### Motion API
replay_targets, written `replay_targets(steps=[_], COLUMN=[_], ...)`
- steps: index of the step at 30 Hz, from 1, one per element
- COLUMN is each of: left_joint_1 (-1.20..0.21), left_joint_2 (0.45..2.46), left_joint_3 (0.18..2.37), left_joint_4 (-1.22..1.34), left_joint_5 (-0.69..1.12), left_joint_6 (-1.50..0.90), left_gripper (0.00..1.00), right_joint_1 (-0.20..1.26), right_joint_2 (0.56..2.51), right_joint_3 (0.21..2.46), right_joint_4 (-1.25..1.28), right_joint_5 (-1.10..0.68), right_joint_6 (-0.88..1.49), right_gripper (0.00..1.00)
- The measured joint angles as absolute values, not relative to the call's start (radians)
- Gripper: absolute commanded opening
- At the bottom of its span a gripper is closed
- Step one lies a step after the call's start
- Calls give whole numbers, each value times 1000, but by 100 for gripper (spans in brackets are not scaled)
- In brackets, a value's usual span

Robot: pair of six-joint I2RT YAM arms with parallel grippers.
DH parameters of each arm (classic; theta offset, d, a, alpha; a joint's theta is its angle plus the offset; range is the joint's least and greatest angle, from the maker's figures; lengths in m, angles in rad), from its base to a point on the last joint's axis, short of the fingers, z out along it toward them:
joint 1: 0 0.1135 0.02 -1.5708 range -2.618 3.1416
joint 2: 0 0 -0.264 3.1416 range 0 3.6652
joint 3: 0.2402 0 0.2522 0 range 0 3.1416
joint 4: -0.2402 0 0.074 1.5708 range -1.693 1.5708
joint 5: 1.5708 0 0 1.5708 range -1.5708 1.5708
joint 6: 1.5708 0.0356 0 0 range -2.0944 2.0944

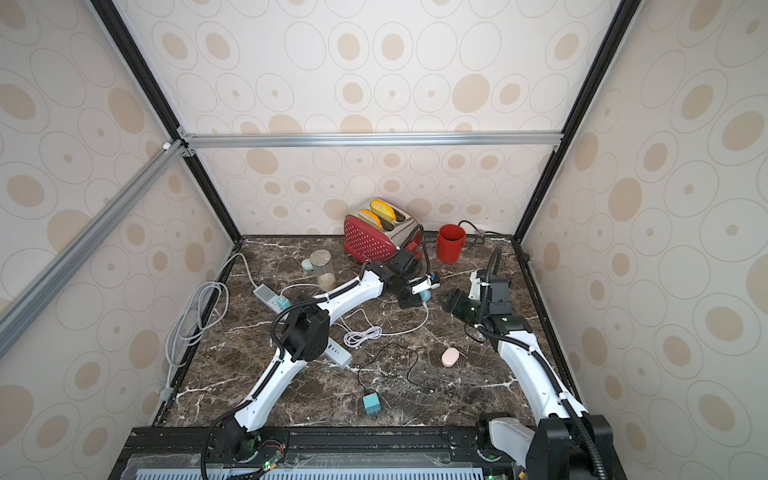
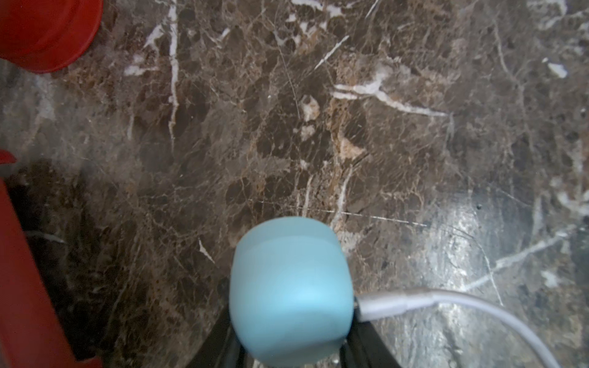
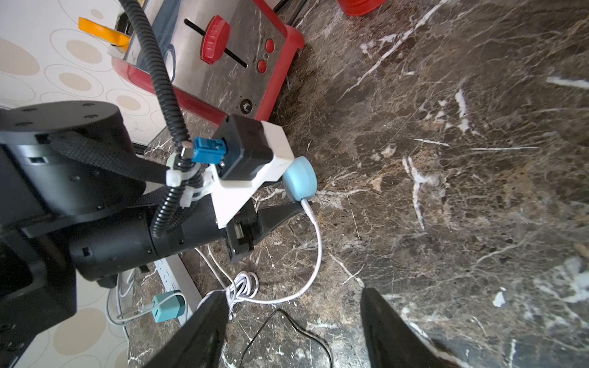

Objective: Charge the bluetooth headset
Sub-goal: Place the bluetooth headset at the center of the board.

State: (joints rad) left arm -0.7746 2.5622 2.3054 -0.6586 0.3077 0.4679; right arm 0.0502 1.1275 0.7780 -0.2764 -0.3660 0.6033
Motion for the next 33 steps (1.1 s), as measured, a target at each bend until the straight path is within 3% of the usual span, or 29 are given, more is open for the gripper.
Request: replay_targets(steps=[8, 17, 25, 33], left_joint_1=[-789, -802, -807, -791], left_joint_2=[2620, 2627, 2626, 2361], left_joint_3=[2365, 2379, 2380, 2071], left_joint_4=[-683, -720, -706, -561], left_joint_5=[322, 282, 239, 157], left_joint_6=[468, 485, 485, 409], left_gripper=[40, 61, 70, 74], right_joint_1=[47, 36, 31, 32], right_joint_2=[1097, 1090, 1090, 1142], right_joint_3=[774, 770, 769, 769], right_joint_4=[-276, -272, -270, -279], right_joint_5=[-367, -374, -376, -462], right_joint_6=[603, 602, 574, 509], right_gripper=[70, 73, 72, 60])
